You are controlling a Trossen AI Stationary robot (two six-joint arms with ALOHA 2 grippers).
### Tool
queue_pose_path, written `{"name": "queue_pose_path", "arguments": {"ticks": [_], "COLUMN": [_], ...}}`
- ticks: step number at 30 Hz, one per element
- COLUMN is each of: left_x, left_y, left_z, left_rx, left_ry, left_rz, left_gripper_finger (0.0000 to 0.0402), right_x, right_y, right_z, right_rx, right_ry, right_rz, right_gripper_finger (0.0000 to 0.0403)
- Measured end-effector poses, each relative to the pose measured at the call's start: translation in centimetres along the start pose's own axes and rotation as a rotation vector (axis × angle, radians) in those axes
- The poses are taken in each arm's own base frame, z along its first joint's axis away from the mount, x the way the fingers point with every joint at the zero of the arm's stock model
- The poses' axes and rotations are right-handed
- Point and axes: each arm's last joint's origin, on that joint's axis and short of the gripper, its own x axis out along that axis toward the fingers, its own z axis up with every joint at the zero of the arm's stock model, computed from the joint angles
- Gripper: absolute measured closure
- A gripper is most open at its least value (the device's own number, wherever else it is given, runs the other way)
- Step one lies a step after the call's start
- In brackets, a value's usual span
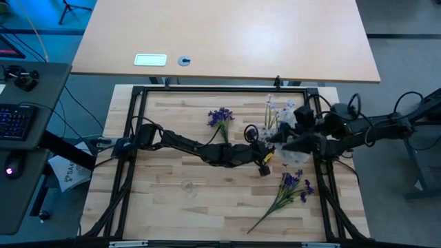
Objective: Sort flowers into vase by color
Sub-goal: Put the white flowers into the red vase
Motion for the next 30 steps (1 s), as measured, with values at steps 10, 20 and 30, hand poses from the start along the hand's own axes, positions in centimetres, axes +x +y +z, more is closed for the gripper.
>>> {"name": "queue_pose_path", "arguments": {"ticks": [10,20,30], "left_x": [0.0,0.0,0.0], "left_y": [0.0,0.0,0.1], "left_z": [0.0,0.0,0.0], "left_rx": [-0.002,-0.022,-0.027], "left_ry": [-0.002,-0.002,-0.001], "left_rz": [0.0,0.012,0.036], "left_gripper_finger": [0.0401,0.0401,0.0401], "right_x": [-2.4,-5.2,-5.4], "right_y": [2.1,3.7,3.5], "right_z": [0.3,0.6,1.1], "right_rx": [0.135,0.217,0.217], "right_ry": [0.115,0.105,0.031], "right_rz": [0.155,0.164,0.123], "right_gripper_finger": [0.0116,0.0116,0.0116]}}
